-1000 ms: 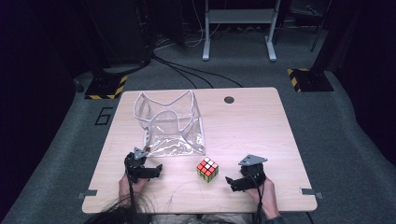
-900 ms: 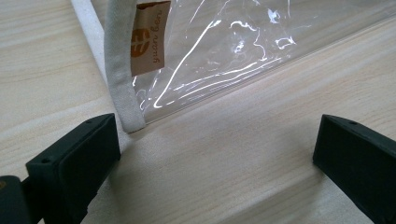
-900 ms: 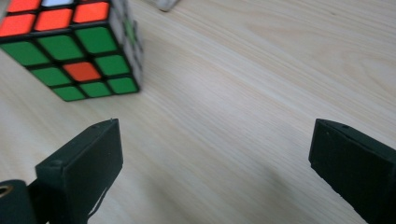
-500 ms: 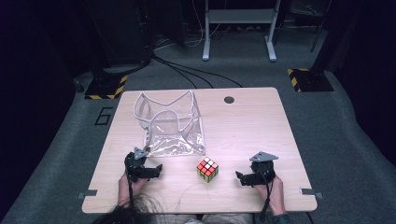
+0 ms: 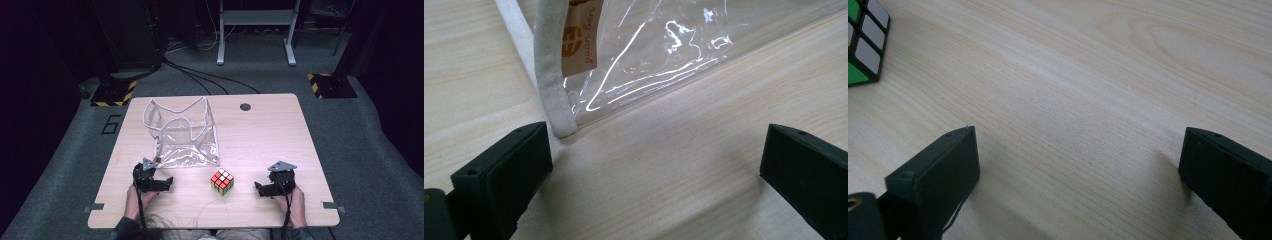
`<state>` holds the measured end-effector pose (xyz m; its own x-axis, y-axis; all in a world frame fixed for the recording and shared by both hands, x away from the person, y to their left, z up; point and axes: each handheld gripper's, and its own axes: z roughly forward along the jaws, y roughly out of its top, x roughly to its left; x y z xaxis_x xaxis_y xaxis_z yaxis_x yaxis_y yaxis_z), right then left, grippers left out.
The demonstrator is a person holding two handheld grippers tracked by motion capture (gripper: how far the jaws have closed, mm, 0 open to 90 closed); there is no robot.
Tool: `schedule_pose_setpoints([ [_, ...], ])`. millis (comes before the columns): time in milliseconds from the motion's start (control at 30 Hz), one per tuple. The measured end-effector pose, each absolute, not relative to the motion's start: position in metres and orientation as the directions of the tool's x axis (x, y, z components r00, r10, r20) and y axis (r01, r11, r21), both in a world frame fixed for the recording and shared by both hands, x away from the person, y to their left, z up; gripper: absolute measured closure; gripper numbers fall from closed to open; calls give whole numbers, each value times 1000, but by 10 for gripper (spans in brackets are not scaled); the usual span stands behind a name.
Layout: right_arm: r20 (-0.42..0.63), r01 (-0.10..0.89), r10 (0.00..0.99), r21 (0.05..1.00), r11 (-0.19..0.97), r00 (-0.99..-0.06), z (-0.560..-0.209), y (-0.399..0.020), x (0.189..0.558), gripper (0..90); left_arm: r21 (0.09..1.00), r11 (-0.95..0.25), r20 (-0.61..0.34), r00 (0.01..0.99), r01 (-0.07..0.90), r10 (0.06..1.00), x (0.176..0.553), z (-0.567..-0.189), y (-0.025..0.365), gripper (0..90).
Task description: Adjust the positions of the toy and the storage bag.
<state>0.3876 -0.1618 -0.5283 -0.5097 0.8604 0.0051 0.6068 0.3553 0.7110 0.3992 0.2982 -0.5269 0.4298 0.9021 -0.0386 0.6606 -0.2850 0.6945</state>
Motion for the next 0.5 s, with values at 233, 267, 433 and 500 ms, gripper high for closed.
schedule_pose_setpoints([
  [233, 34, 609, 859, 720, 333, -510, -525, -164, 388, 26, 696, -272, -63, 434, 664, 899, 398, -511, 306, 2],
  [267, 29, 604, 858, 722, 337, -513, -524, -164, 389, 26, 698, -274, -65, 440, 661, 896, 398, -509, 307, 2],
  [433, 23, 602, 857, 722, 342, -515, -519, -163, 390, 33, 711, -242, -100, 436, 660, 895, 402, -497, 312, 2],
  [500, 19, 598, 857, 724, 344, -516, -520, -163, 391, 34, 716, -238, -107, 439, 657, 892, 403, -492, 314, 2],
])
